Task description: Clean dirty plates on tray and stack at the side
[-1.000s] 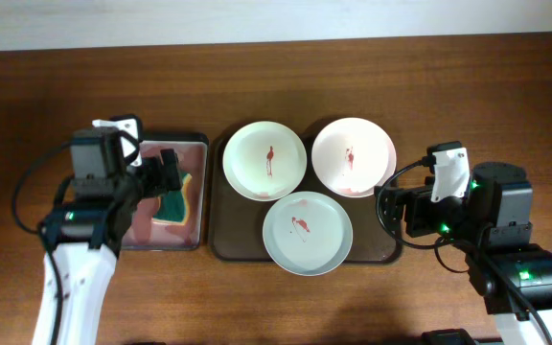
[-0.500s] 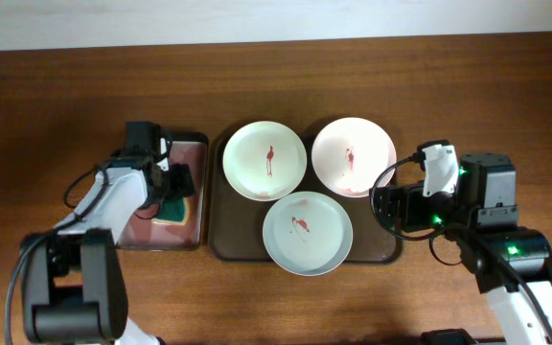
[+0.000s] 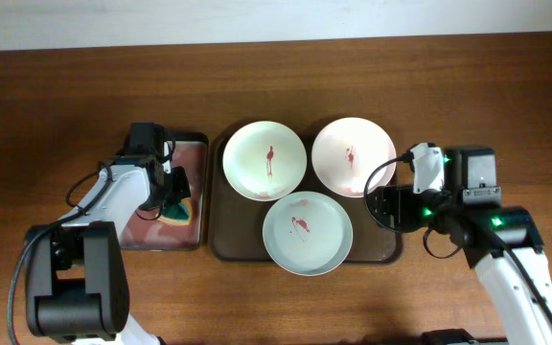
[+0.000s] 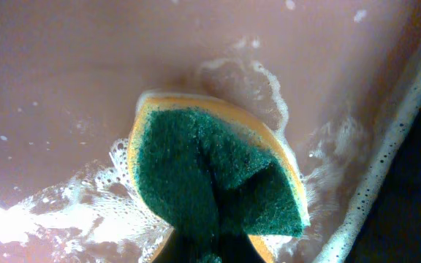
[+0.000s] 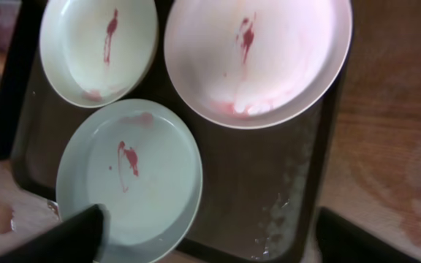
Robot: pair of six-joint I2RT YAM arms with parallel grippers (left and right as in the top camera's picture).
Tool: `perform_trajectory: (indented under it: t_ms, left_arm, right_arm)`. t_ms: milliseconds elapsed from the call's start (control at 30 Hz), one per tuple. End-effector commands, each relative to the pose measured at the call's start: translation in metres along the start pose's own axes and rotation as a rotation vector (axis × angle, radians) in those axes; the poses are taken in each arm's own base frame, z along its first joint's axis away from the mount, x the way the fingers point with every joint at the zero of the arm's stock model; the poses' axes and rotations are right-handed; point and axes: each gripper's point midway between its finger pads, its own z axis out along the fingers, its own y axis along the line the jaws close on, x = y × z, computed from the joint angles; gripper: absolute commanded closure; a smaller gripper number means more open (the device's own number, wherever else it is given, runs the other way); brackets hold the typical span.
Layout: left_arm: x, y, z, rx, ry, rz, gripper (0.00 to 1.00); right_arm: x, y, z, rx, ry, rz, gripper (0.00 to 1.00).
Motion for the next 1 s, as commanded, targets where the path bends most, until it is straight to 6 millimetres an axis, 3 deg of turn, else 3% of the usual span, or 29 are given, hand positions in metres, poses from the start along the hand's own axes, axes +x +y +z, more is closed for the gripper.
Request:
perform_trajectory:
  t_ms: [0,133,200,333,433,533,633,700,733,800,833,867,967]
  left_arm:
    - [0.008,0.003,0.007,-0.022,0.035,0.005,1.00]
    - [0.008,0.003,0.007,-0.023,0.036,0.005,0.92]
    - [0.008,0.003,0.007,-0.023,0.037,0.005,0.80]
    - [0.015,0.005,0.007,-0.030,0.065,0.005,0.71]
    - [0.025,0.007,0.006,-0.040,0.106,0.005,0.60]
    - [0.032,0.009,0.005,-0.048,0.136,0.005,0.59]
    - [0.037,0.011,0.004,-0.053,0.157,0.005,0.58]
    - [0.038,0.011,0.004,-0.054,0.161,0.005,0.58]
    - [0.039,0.011,0.004,-0.055,0.163,0.005,0.65]
    - [0.040,0.011,0.004,-0.056,0.169,0.005,0.94]
    - [0.041,0.011,0.003,-0.056,0.171,0.005,1.00]
    - [0.041,0.011,0.003,-0.056,0.171,0.004,1.00]
    - [0.038,0.011,-0.002,-0.054,0.161,0.004,1.00]
  right_arm:
    - [0.002,-0.001,0.016,-0.019,0.065,0.027,0.32]
    - [0.024,-0.012,0.058,-0.034,0.237,0.089,0.41]
    - [0.042,-0.007,0.081,-0.107,0.347,0.142,0.41]
    - [0.064,-0.010,0.104,-0.137,0.466,0.199,0.41]
    - [0.076,-0.007,0.113,-0.153,0.521,0.212,0.41]
    - [0.081,0.006,0.117,-0.163,0.544,0.168,0.44]
    - [0.086,0.004,0.121,-0.068,0.561,0.217,0.46]
    - [0.086,0.010,0.123,-0.073,0.559,0.202,0.48]
    - [0.087,0.012,0.124,-0.062,0.560,0.193,0.53]
    - [0.089,0.010,0.126,-0.011,0.562,0.215,0.66]
    - [0.089,0.009,0.127,-0.001,0.561,0.211,0.69]
    - [0.089,0.010,0.127,0.003,0.561,0.201,0.70]
    - [0.087,0.016,0.131,-0.008,0.547,0.176,0.86]
